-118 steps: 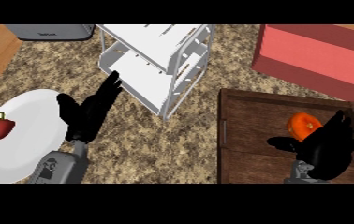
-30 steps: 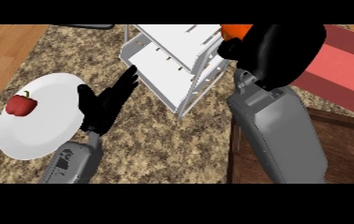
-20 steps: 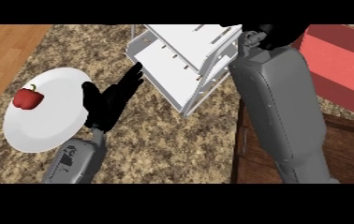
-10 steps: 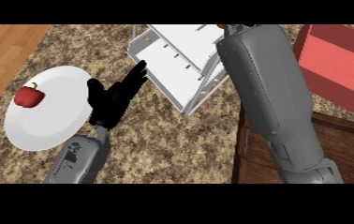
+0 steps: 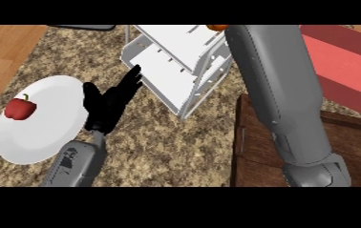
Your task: Pick the squash from the tray and place it in the tiered basket
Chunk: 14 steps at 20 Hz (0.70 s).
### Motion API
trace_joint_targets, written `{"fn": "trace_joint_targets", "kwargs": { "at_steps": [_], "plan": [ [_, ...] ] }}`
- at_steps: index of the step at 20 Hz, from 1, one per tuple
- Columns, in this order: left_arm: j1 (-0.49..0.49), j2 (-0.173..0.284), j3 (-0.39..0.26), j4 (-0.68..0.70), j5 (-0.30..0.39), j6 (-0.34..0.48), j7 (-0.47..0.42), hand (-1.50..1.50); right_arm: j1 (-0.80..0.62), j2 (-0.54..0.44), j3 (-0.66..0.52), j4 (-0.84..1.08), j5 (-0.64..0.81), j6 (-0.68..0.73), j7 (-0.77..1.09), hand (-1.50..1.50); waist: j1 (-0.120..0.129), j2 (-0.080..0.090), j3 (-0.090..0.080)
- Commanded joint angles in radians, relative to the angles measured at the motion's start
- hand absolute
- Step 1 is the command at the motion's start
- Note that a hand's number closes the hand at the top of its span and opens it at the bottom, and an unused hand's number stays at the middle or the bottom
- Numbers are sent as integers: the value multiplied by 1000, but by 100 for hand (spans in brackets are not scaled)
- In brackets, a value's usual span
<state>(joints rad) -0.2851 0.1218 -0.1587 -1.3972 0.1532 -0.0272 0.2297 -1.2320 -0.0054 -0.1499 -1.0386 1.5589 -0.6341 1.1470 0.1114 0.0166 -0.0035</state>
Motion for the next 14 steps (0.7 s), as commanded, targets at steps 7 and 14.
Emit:
{"fn": "trace_joint_targets", "kwargs": {
  "at_steps": [7, 14],
  "plan": [
    [49, 19, 38, 24, 9, 8, -8, 0, 108, 5, 164, -191, -25, 33, 339, -150, -69, -44, 2],
    [74, 22, 61, 16, 14, 24, -20, 0, 220, 5, 308, -409, -132, 183, 342, -150, -104, -66, 1]
  ]
}}
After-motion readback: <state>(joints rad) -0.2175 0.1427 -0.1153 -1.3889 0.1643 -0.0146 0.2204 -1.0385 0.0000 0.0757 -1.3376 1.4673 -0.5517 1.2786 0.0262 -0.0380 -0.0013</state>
